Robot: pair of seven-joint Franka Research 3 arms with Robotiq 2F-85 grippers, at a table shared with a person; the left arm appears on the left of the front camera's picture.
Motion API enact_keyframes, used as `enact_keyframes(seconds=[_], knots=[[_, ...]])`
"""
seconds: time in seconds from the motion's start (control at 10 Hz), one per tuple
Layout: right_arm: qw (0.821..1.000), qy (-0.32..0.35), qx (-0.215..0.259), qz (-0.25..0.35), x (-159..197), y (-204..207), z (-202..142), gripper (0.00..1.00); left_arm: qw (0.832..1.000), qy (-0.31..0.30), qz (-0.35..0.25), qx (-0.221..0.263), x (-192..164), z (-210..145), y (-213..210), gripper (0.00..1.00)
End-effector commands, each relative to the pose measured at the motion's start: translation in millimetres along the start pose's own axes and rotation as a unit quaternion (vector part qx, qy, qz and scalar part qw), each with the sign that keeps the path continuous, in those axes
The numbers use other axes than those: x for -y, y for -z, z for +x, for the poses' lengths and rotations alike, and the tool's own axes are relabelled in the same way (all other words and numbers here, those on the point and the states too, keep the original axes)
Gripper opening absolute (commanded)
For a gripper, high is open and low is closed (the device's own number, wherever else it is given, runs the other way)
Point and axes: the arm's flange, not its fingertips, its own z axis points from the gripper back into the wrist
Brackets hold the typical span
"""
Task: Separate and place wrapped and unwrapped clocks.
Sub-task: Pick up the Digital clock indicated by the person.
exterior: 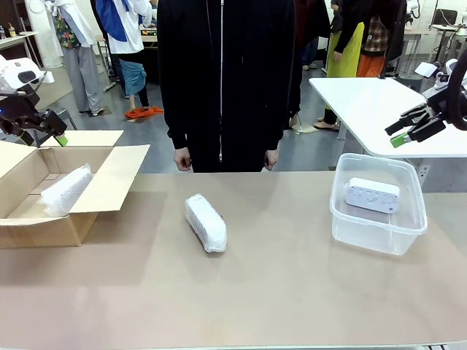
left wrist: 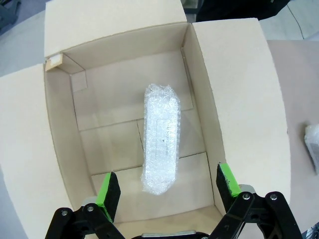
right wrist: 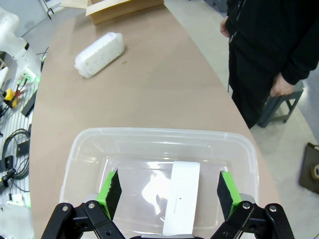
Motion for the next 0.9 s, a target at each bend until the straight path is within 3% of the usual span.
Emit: enact_keyframes(seconds=[0.0,0.3,0.5,0.8], knots=[[1.000,0.000,0.000,0.000,-0.5,0.4,0.0,1.00,1.000,0.000,0.000,-0.001,-0.7,1.0,-0.9,1.00],[1.000,0.000,0.000,0.000,-0.5,0.4,0.0,1.00,1.000,0.000,0.000,0.000,0.0,0.0,0.0,1.00],[1.000,0.000,0.000,0.000,-0.5,0.4,0.0,1.00,0.998,0.054,-0.011,0.037,-11.5,-2.0,-14.3,1.00],[1.000,0.000,0.000,0.000,-0.5,0.4,0.0,1.00,0.991,0.122,-0.020,0.051,-30.7,-16.9,-24.5,1.00]])
